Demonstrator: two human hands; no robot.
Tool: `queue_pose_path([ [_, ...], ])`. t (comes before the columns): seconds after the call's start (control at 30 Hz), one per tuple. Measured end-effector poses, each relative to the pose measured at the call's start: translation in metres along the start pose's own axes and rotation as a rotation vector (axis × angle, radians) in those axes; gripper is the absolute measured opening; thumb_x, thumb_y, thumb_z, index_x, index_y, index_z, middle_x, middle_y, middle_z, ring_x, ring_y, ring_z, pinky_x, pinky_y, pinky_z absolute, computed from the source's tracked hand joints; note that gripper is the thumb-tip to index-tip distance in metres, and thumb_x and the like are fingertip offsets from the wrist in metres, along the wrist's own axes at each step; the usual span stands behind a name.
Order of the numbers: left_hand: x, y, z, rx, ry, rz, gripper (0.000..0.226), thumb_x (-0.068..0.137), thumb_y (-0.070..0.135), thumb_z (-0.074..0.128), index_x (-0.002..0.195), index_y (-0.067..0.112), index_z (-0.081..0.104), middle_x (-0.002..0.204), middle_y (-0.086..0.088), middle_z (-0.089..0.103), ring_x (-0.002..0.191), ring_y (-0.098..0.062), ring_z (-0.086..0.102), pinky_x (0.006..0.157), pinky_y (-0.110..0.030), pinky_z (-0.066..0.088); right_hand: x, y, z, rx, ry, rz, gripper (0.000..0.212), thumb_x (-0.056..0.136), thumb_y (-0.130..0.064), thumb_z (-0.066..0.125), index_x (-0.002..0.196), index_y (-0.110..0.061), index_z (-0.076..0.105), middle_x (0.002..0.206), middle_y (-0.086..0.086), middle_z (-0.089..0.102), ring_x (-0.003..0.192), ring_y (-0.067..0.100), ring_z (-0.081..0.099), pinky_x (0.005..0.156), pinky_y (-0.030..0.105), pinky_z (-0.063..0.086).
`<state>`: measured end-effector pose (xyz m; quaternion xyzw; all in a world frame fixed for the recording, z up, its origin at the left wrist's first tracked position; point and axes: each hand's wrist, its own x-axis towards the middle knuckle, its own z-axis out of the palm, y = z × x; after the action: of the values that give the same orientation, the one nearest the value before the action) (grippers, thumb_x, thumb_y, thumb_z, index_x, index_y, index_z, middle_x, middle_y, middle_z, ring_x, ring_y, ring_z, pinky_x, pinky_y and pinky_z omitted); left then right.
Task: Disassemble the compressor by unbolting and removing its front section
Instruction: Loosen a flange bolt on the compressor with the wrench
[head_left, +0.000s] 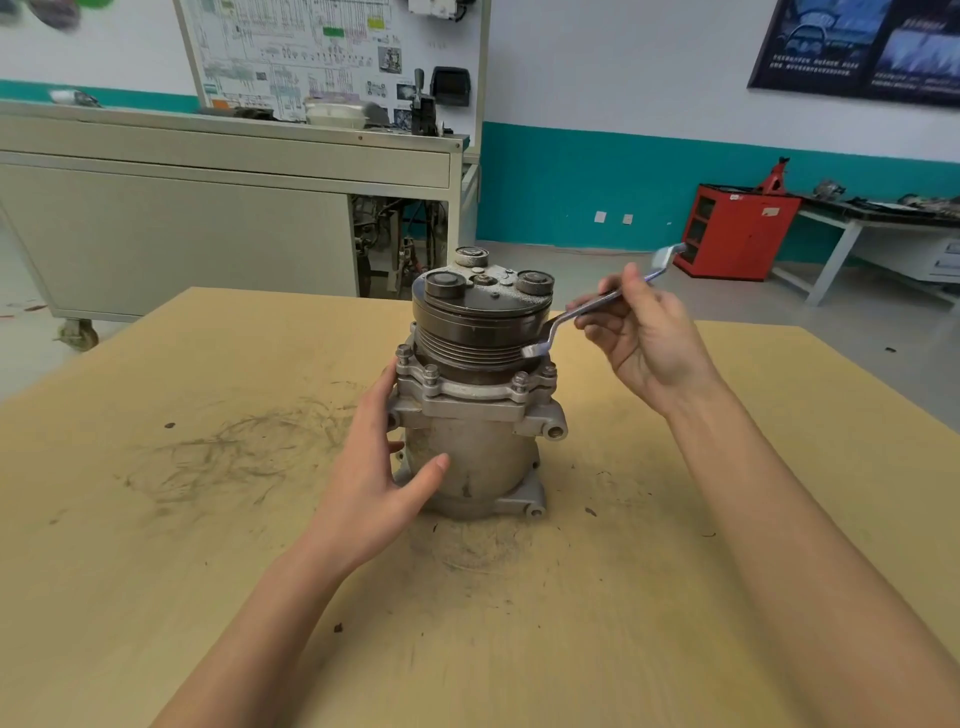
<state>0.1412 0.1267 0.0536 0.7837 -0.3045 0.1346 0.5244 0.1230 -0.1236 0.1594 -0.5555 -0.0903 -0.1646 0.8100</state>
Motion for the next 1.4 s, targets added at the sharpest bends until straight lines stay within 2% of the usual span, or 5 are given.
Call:
queue_pose_path([
  [0.3, -0.001, 0.003, 0.0, 0.024, -0.005, 0.003, 0.084, 0.077, 0.045, 0.061, 0.132, 0.065, 0.0, 0.149, 0.019, 0.023, 0.135, -0.01, 0.038, 0.106, -0.038, 0.043, -0.078, 0.003, 0.033, -0.707, 0.033, -0.905, 0.02, 0.095, -0.029, 0.054, 0.086, -0.013, 0.062, 0.079, 0.005, 0.068, 0.068, 0.023, 0.07, 0.055, 0.041, 0.057],
  [0.77, 0.0, -0.004, 0.001, -0.003, 0.003, 0.002, 0.085, 0.077, 0.043, 0.062, 0.132, 0.067, 0.002, 0.147, 0.02, 0.026, 0.132, -0.006, 0.039, 0.096, -0.017, 0.04, -0.097, 0.021, 0.04, -1.279, 0.01, -1.242, 0.045, 0.095, -0.03, 0.048, 0.079, 0.007, 0.069, 0.082, 0.016, 0.071, 0.075, 0.023, 0.071, 0.063, 0.026, 0.057],
  [0.9, 0.0, -0.003, 0.001, 0.008, -0.001, -0.01, 0.085, 0.077, 0.045, 0.061, 0.133, 0.065, 0.001, 0.147, 0.022, 0.024, 0.131, -0.004, 0.038, 0.094, -0.013, 0.037, -0.099, 0.03, 0.029, -0.733, 0.015, -0.833, 0.017, 0.097, -0.027, 0.049, 0.093, -0.013, 0.057, 0.095, 0.006, 0.07, 0.088, 0.024, 0.07, 0.075, 0.034, 0.057],
  [1.1, 0.0, -0.002, 0.001, 0.009, -0.004, -0.008, 0.085, 0.078, 0.044, 0.062, 0.134, 0.063, 0.001, 0.149, 0.02, 0.024, 0.133, -0.006, 0.038, 0.096, -0.017, 0.039, -0.028, 0.012, -0.01, -0.111, 0.055, 0.074, 0.023, 0.101, -0.017, 0.035, 0.09, -0.008, 0.052, 0.077, 0.007, 0.07, 0.059, 0.018, 0.064, 0.051, 0.022, 0.052],
  [1.4, -0.001, -0.002, 0.0, 0.012, 0.003, -0.002, 0.086, 0.084, 0.041, 0.067, 0.133, 0.065, 0.0, 0.149, 0.021, 0.024, 0.134, -0.006, 0.037, 0.096, -0.017, 0.039, 0.024, 0.013, -0.011, -0.17, -0.196, 0.249, 0.027, 0.098, -0.026, 0.04, 0.084, -0.01, 0.056, 0.066, 0.007, 0.06, 0.047, 0.013, 0.051, 0.039, 0.016, 0.038],
])
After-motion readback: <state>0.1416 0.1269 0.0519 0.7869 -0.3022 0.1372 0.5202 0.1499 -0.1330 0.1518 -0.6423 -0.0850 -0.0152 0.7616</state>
